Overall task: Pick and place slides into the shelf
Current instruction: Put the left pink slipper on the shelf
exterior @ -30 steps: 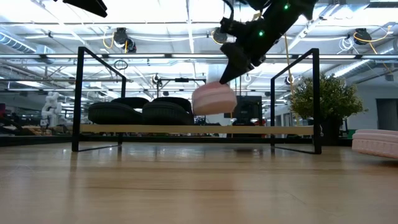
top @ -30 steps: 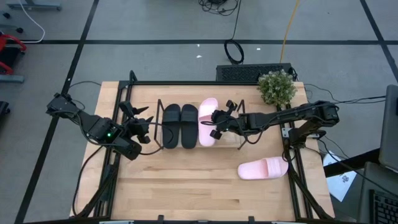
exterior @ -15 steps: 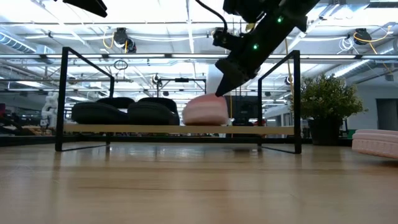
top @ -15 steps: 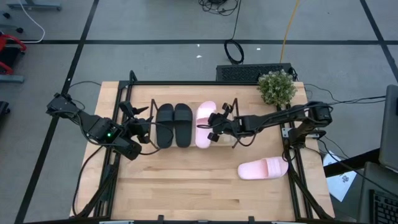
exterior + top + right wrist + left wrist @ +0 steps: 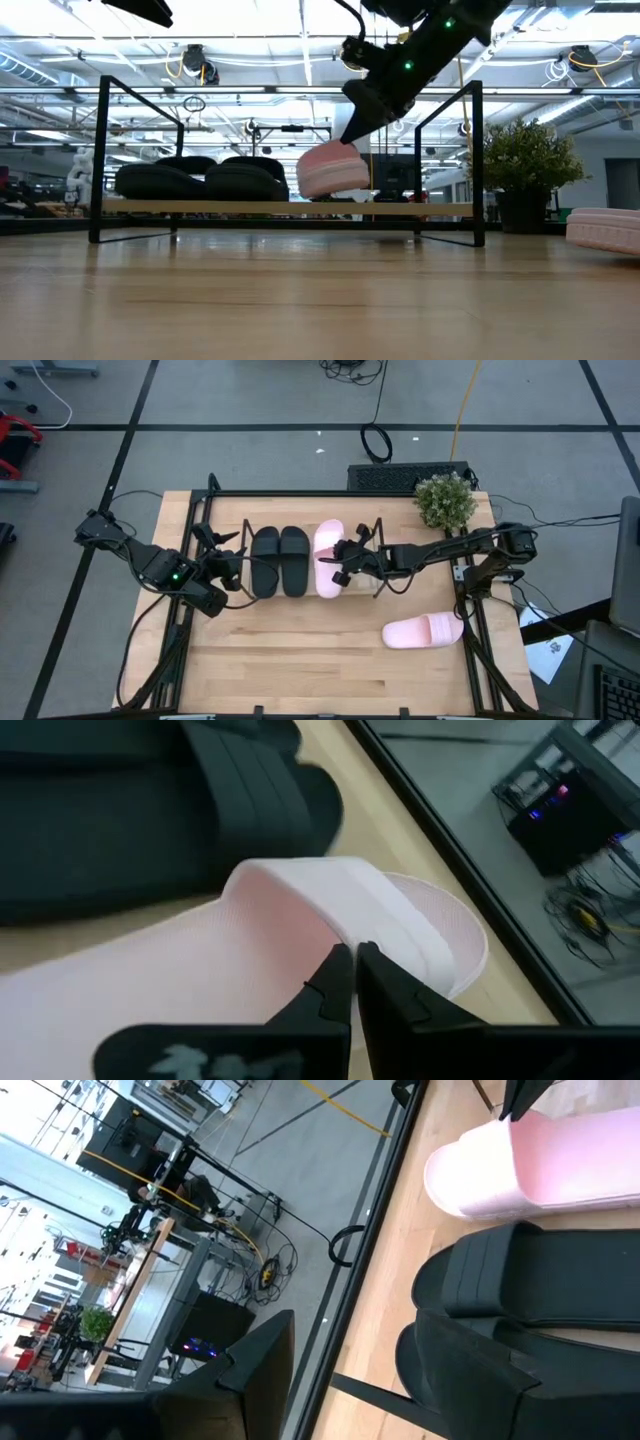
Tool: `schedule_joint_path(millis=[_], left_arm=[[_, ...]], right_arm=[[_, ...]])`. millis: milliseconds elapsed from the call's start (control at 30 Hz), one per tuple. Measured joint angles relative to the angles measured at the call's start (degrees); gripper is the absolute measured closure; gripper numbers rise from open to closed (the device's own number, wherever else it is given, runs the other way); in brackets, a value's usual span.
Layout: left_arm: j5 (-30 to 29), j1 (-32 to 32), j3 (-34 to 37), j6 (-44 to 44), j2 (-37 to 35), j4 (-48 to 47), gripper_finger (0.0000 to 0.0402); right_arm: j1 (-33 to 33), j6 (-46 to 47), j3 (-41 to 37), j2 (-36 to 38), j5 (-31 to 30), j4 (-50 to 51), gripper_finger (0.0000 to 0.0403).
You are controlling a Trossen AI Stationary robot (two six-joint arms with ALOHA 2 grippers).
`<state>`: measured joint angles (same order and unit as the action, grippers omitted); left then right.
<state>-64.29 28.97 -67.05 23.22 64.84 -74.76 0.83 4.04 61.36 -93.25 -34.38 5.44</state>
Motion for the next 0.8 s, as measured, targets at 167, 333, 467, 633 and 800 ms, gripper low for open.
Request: schedule_joint_path(millis=[167,333,467,633,800], left_arm=[[0.02,0.0,0.0,-0.03,0.02,0.02,0.0186],[0.04,0.0,0.0,-0.17,0.02,0.04,0.0186],[0.22,-0.02,-0.02,-0.13,0.0,0.02,0.0186],[0.28,-0.02,-0.01,-0.11,0.0,0.05,0.0186],[0.28,-0.02,0.0,-0.11,0.0,0.04,0.0186]], right_arm=[[-0.04,-0.37,0.0,-0.28,0.16,-1.56,0.0403],[-0.09,-0.29,0.0,-1.32,0.17,-2.62,0.0403],[-0.09,-0.62,0.0,-3.08,0.2,-4.32,0.0403],[-0.09,-0.34,0.0,-3.98,0.19,-4.88,0.0403],[-0.09,-0.52,0.0,-4.0,0.18,-6.02,0.0403]])
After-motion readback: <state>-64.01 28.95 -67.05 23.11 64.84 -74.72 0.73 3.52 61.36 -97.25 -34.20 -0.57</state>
